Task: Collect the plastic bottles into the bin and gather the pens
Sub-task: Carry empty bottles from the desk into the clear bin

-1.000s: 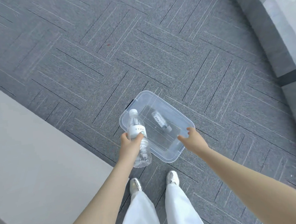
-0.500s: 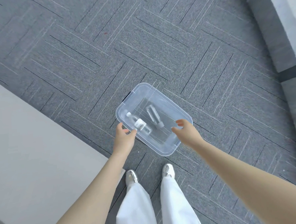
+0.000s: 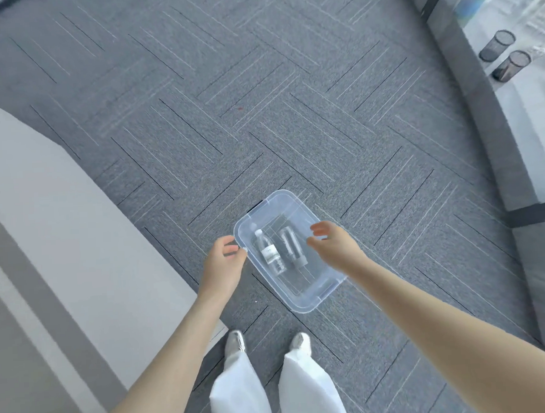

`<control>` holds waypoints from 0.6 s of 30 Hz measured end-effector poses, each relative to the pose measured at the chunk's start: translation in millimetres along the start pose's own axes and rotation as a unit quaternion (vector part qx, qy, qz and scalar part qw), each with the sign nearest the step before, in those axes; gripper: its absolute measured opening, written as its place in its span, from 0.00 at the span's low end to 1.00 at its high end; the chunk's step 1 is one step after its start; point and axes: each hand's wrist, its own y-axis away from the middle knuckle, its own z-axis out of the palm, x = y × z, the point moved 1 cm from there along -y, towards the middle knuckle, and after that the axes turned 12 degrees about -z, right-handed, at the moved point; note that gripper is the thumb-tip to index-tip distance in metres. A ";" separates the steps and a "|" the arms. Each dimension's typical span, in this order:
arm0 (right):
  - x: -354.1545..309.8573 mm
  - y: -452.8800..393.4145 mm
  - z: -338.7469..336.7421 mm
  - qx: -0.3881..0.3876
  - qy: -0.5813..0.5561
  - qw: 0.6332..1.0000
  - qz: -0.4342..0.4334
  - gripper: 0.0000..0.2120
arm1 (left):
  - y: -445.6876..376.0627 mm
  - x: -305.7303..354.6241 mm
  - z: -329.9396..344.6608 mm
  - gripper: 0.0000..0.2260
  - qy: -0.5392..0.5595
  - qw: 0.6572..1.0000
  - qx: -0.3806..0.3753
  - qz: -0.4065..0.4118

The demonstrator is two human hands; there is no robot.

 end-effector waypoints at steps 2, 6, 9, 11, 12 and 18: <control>-26.2 6.8 -14.6 -0.006 0.023 0.999 -0.034 0.18 | 20.9 8.0 -14.6 0.15 0.017 0.999 0.022 0.017; -89.2 23.4 -35.6 -0.005 0.035 0.993 -0.110 0.18 | 64.7 20.9 -51.3 0.13 0.063 0.995 0.058 0.056; -137.4 42.4 -34.3 -0.017 0.019 0.985 -0.169 0.18 | 95.8 27.0 -86.8 0.11 0.086 0.988 0.099 0.085; -166.2 57.7 -25.4 -0.039 0.014 0.978 -0.204 0.17 | 116.6 25.6 -111.1 0.11 0.108 0.980 0.133 0.099; -179.6 65.3 -18.8 -0.053 0.016 0.974 -0.218 0.17 | 127.3 23.2 -122.9 0.11 0.119 0.976 0.150 0.102; -249.0 116.7 37.9 -0.133 0.039 0.947 -0.291 0.15 | 192.8 -34.1 -195.2 0.10 0.148 0.944 0.281 0.090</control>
